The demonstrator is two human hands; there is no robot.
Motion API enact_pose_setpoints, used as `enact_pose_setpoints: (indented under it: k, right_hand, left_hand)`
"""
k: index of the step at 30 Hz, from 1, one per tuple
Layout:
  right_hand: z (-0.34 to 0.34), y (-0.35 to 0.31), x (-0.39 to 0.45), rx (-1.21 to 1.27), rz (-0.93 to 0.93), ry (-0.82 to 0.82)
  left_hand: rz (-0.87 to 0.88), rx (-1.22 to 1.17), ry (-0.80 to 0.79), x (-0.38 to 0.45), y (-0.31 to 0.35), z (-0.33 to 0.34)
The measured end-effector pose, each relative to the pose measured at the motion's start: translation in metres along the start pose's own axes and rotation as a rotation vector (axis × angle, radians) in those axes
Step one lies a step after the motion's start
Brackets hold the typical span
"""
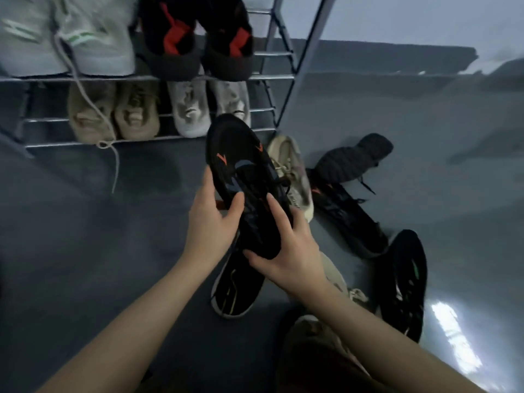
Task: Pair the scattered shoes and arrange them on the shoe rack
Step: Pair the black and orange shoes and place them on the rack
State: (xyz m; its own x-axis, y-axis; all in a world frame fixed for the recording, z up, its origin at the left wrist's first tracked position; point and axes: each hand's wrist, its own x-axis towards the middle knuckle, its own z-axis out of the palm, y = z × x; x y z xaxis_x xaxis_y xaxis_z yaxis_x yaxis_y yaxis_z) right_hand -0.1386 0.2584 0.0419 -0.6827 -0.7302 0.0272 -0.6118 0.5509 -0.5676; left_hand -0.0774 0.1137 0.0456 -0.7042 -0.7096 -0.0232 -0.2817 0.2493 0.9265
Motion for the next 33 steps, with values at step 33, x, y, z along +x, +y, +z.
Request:
enact_pose_setpoints:
  k: [33]
  right_hand:
    - [-0.058, 0.178, 0.026, -0.298, 0.449, -0.109]
  left_hand:
    - [-0.048, 0.074, -0.038, 0.044, -0.018, 0.080]
